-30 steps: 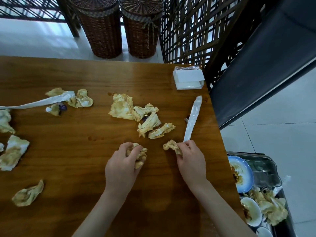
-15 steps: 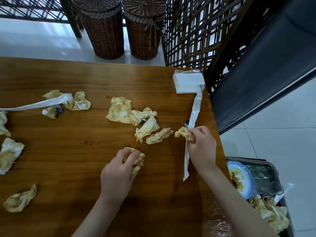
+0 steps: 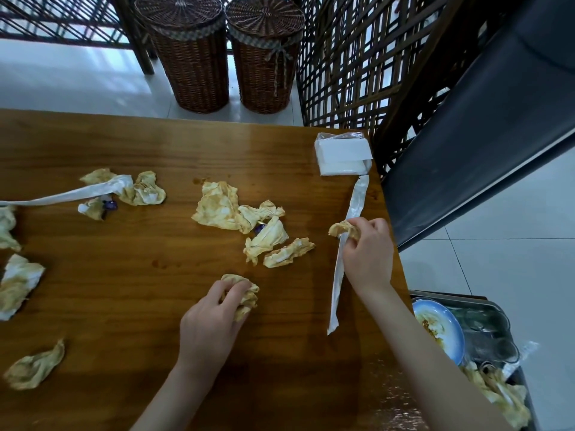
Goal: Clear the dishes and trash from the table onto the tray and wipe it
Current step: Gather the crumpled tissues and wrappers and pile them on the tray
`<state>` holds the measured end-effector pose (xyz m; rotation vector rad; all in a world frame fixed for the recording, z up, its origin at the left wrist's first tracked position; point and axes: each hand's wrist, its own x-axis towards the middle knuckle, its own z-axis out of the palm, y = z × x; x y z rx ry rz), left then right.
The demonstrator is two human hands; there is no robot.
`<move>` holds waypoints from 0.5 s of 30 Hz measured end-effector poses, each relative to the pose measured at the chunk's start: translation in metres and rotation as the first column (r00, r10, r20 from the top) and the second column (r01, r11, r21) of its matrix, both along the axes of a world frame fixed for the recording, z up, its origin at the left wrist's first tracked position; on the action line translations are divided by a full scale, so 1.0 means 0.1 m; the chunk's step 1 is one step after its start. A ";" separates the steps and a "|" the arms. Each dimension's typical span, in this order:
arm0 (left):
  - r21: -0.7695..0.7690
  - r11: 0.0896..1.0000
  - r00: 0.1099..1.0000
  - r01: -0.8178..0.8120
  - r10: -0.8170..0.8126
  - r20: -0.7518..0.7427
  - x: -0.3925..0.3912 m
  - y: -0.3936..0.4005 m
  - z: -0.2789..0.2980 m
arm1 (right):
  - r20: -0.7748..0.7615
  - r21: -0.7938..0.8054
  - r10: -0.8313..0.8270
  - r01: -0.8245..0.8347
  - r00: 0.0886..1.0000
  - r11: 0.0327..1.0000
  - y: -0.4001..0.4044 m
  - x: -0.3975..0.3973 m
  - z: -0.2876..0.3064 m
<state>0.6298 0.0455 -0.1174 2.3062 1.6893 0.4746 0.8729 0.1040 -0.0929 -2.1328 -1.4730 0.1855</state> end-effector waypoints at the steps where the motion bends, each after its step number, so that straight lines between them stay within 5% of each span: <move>1: -0.004 1.000 1.000 -0.002 0.002 0.004 0.00 0.00 0.00 | 0.005 -0.004 -0.015 0.015 1.000 1.000 0.00 0.01 0.00; 15: -0.003 0.998 0.997 -0.066 0.065 -0.052 0.01 0.00 -0.03 | 0.042 -0.123 -0.101 0.105 0.994 0.987 -0.16 0.20 -0.09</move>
